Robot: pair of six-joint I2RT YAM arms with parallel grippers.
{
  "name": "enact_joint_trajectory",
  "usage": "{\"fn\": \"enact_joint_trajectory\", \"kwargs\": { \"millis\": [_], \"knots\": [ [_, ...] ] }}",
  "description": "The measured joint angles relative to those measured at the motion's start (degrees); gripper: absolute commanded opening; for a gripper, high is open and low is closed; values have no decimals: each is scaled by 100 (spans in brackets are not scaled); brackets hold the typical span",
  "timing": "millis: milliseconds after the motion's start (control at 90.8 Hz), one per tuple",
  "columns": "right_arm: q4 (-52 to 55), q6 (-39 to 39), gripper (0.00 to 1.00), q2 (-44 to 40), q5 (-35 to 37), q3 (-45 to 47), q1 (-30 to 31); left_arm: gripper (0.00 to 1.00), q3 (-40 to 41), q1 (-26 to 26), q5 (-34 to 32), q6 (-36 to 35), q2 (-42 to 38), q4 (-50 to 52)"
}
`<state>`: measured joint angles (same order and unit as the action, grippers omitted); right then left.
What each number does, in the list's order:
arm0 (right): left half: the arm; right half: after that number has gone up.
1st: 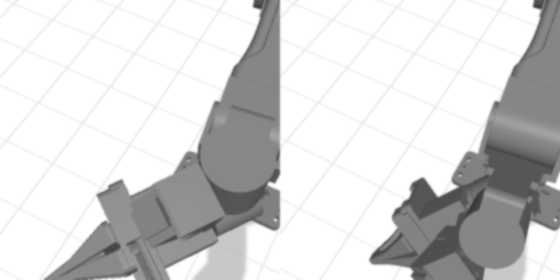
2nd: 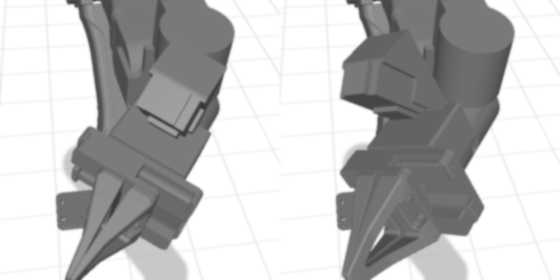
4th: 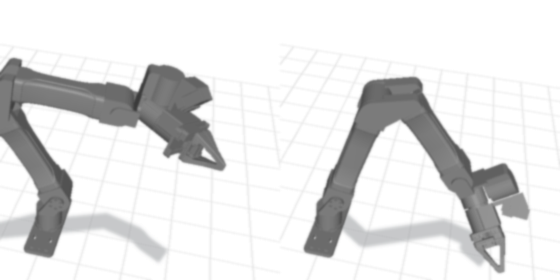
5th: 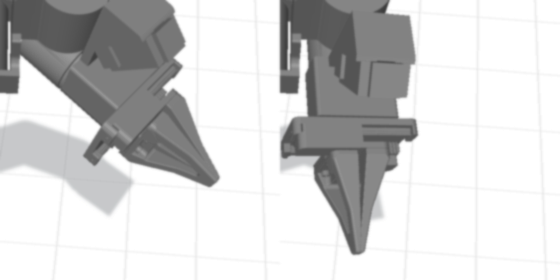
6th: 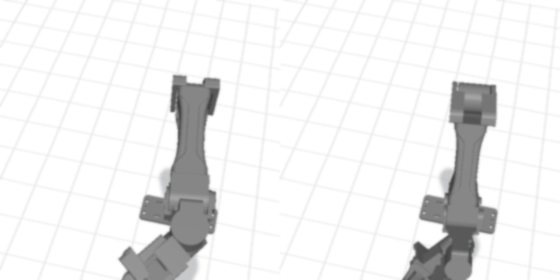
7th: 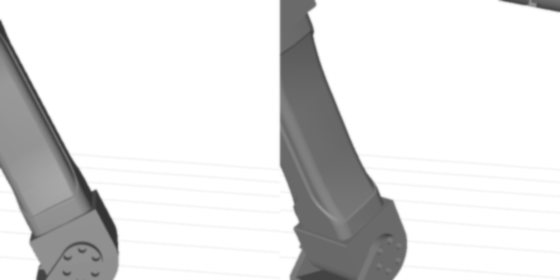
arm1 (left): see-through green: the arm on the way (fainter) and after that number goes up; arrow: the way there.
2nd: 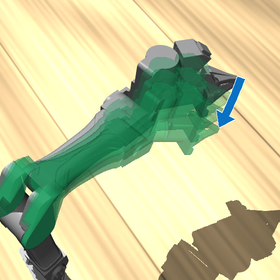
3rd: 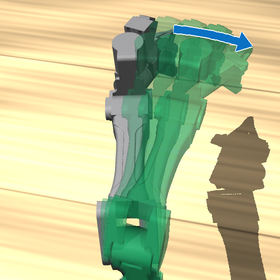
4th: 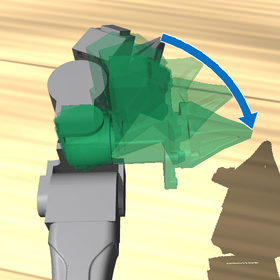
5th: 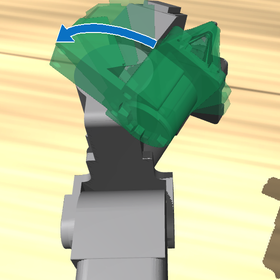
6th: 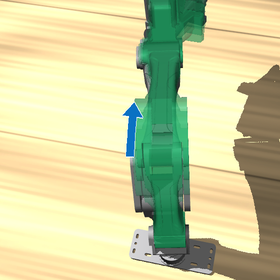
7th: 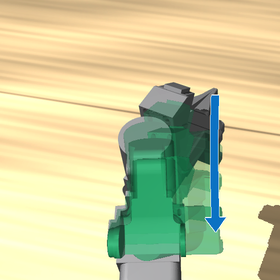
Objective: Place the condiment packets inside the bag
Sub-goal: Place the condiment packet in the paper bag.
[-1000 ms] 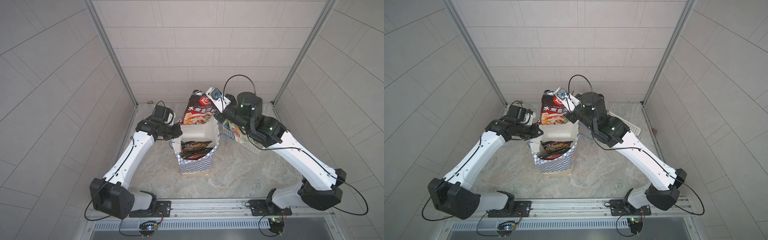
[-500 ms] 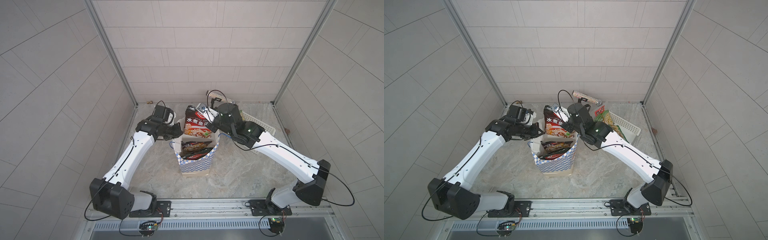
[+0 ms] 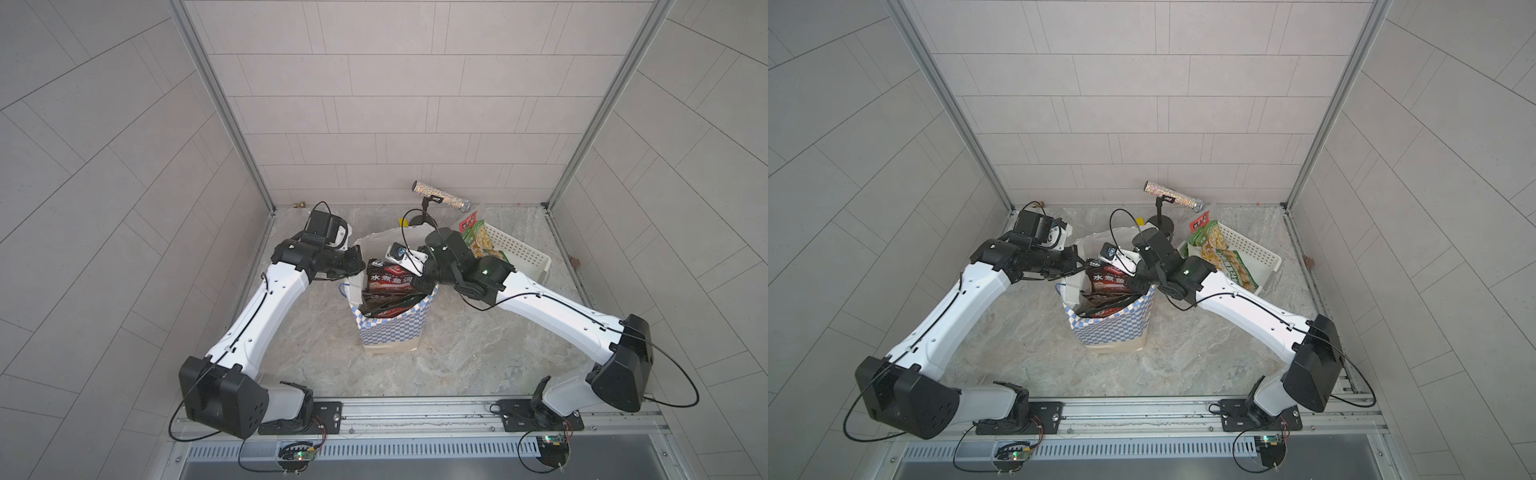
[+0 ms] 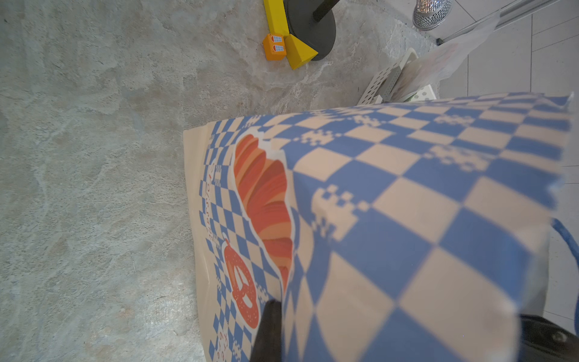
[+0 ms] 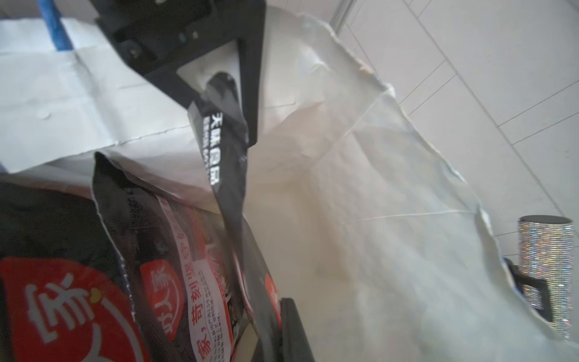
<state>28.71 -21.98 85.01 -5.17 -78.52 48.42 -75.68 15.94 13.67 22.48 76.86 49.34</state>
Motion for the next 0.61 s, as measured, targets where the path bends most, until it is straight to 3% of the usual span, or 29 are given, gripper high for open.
{"fn": "enact_joint_trajectory", "kwargs": {
  "millis": [77, 231, 385, 484, 605],
  "knots": [
    [11, 24, 22, -17, -116, -13, 9, 0, 2, 0, -2, 0, 0, 0],
    [68, 280, 50, -177, -173, -203, 9, 0, 2, -2, -15, 0, 2, 24],
    [90, 796, 59, -726, 55, -343, -179, 0, 2, 0, -17, 0, 2, 35],
    [-7, 1397, 72, -1357, 92, -151, -990, 0, 2, -2, -17, 0, 2, 35],
    [-107, 2166, 89, -2026, 4, 511, -2728, 0, 2, -2, -17, 0, 2, 37]
  ]
}}
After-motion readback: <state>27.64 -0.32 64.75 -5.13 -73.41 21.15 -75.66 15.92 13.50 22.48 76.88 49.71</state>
